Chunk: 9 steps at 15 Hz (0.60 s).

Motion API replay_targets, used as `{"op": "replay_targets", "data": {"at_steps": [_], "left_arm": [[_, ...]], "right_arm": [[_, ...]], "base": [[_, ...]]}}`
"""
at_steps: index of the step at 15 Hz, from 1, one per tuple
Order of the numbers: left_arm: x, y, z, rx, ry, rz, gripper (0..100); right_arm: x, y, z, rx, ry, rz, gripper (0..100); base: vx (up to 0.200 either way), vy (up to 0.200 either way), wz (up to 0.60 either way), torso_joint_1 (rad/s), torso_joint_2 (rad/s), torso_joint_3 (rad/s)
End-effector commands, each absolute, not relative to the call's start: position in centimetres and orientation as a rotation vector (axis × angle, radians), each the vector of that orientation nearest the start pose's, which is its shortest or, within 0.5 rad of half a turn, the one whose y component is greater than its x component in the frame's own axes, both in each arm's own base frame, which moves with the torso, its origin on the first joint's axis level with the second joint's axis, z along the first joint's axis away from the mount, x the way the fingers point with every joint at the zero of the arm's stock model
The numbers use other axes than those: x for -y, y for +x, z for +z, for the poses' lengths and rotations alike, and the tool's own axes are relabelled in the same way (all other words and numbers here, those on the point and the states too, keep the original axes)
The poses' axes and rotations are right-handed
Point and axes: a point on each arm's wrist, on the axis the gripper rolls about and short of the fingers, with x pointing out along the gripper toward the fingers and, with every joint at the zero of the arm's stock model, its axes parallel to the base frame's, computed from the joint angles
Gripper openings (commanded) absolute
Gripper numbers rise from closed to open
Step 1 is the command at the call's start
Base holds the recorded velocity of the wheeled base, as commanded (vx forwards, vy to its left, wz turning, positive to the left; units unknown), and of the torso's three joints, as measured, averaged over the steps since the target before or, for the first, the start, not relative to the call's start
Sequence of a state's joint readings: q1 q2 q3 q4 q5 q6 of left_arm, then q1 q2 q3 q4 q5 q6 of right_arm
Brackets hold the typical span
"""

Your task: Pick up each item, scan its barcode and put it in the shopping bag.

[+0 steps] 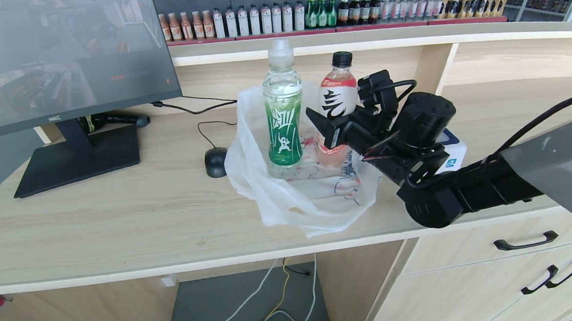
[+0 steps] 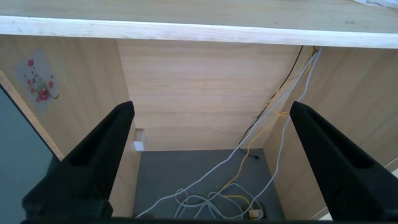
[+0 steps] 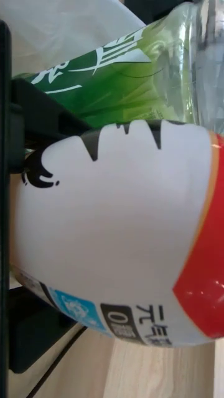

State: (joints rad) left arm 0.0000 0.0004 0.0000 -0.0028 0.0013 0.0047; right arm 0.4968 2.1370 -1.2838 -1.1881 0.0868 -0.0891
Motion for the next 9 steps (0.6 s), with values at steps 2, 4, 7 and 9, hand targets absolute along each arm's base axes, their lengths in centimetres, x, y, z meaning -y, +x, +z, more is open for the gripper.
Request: {"op": "replay_targets", "data": {"at_steps": [2,4,7,9], "left_arm": [[0.0,-2.28,7.58,0.003,0.005,0.002,100],[0.0,-2.28,7.58,0.003,0.005,0.003,100],[0.0,-2.28,7.58,0.003,0.005,0.003,100],[0.0,-2.28,7.58,0.003,0.005,0.003,100]], "right_arm": [[-20.81,37.97,19.42,0.33,-0.024,0.564,0],[-20.82,37.98,19.47,0.334,-0.029,0.561,0],[-20.97,37.99,18.86,0.322,-0.05,0.561,0],[-21.05,38.0,18.73,0.319,-0.052,0.563,0]], "base": [[0.0,0.0,0.0,0.0,0.0,0.0],[0.0,0.0,0.0,0.0,0.0,0.0],[0.0,0.0,0.0,0.0,0.0,0.0],[0.0,0.0,0.0,0.0,0.0,0.0]]}}
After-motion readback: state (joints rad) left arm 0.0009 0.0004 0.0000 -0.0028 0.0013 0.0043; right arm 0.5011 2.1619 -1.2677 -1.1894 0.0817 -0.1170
